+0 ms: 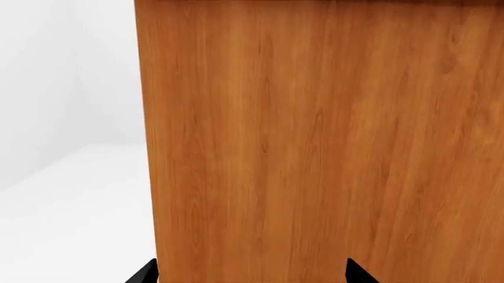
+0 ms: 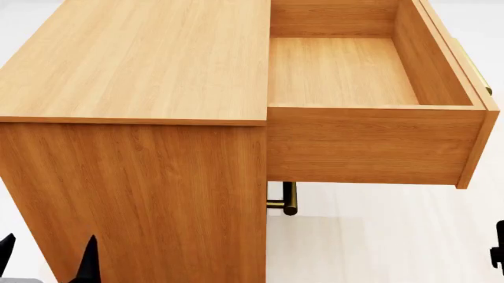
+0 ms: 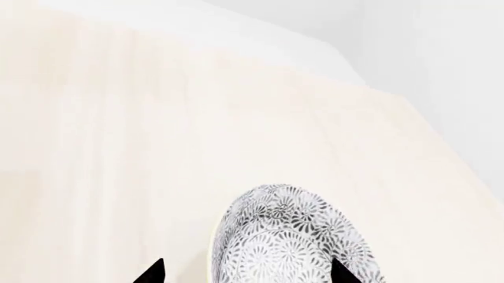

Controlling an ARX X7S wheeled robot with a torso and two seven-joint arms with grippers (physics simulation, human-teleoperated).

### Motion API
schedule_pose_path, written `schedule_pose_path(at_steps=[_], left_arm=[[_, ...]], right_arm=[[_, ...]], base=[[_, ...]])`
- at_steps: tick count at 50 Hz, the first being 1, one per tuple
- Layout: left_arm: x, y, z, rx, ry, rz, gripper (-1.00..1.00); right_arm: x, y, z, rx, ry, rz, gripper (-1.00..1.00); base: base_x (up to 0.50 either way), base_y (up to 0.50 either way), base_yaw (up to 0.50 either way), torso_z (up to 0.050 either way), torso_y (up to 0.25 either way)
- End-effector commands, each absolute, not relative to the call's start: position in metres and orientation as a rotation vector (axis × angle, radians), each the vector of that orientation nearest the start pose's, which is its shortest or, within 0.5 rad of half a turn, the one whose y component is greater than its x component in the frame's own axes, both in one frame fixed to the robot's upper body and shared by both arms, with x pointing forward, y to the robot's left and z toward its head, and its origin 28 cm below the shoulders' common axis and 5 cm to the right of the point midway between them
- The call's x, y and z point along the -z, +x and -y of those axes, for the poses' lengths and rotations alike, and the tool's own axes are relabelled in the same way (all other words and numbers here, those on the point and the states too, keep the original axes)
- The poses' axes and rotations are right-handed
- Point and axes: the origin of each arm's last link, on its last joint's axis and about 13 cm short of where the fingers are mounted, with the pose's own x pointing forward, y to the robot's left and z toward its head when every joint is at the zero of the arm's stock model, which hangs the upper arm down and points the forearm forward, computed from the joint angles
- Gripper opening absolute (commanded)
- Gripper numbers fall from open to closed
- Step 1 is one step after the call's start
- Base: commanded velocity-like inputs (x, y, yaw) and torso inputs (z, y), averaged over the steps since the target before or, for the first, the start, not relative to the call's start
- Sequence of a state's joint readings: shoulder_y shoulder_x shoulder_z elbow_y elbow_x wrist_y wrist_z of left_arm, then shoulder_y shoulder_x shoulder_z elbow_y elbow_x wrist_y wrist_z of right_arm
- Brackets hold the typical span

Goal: Put the bowl on top of the cabinet.

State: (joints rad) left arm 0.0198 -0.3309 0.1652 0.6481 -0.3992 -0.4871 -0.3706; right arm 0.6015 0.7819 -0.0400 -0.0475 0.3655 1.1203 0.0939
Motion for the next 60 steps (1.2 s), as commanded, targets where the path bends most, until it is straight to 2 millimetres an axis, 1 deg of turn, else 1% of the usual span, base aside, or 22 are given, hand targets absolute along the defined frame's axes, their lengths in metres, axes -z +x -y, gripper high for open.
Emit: schedule_pose_path(at_steps=[1,7,15,20,33,42,50,54,55,57,58,60], left_arm=[[-0.105,0.180,-0.210,0.026,-0.033,0.038,1.00],[-0.106,0.179,-0.210,0.029,-0.035,0.041,1.00],[-0.105,0.179,-0.210,0.029,-0.042,0.043,1.00],[-0.100,0.179,-0.211,0.028,-0.041,0.033,1.00],[-0.099,0.180,-0.212,0.023,-0.043,0.031,1.00],[-0.096,0.180,-0.213,0.019,-0.044,0.025,1.00],[-0.095,0.181,-0.214,0.016,-0.048,0.022,1.00],[-0.094,0.180,-0.213,0.021,-0.048,0.018,1.00],[-0.093,0.180,-0.213,0.022,-0.047,0.017,1.00],[-0.093,0.180,-0.214,0.022,-0.046,0.017,1.00],[-0.094,0.180,-0.214,0.021,-0.048,0.017,1.00],[-0.094,0.180,-0.214,0.020,-0.048,0.018,1.00]], right_arm=[[-0.151,0.272,0.289,0.369,-0.340,-0.528,1.00],[-0.143,0.275,0.289,0.369,-0.335,-0.543,1.00],[-0.141,0.277,0.291,0.385,-0.336,-0.557,1.00],[-0.135,0.279,0.292,0.390,-0.344,-0.575,1.00],[-0.126,0.281,0.295,0.408,-0.361,-0.602,1.00],[-0.113,0.284,0.296,0.415,-0.377,-0.626,1.00],[-0.110,0.285,0.299,0.423,-0.381,-0.644,1.00],[-0.102,0.286,0.299,0.424,-0.376,-0.659,1.00],[-0.109,0.289,0.302,0.423,-0.381,-0.661,1.00],[-0.101,0.288,0.301,0.423,-0.377,-0.662,1.00],[-0.108,0.290,0.303,0.422,-0.377,-0.666,1.00],[-0.108,0.290,0.304,0.422,-0.374,-0.670,1.00]], base=[[0.00,0.00,0.00,0.000,0.000],[0.00,0.00,0.00,0.000,0.000],[0.00,0.00,0.00,0.000,0.000],[0.00,0.00,0.00,0.000,0.000],[0.00,0.00,0.00,0.000,0.000],[0.00,0.00,0.00,0.000,0.000],[0.00,0.00,0.00,0.000,0.000],[0.00,0.00,0.00,0.000,0.000],[0.00,0.00,0.00,0.000,0.000],[0.00,0.00,0.00,0.000,0.000],[0.00,0.00,0.00,0.000,0.000],[0.00,0.00,0.00,0.000,0.000]])
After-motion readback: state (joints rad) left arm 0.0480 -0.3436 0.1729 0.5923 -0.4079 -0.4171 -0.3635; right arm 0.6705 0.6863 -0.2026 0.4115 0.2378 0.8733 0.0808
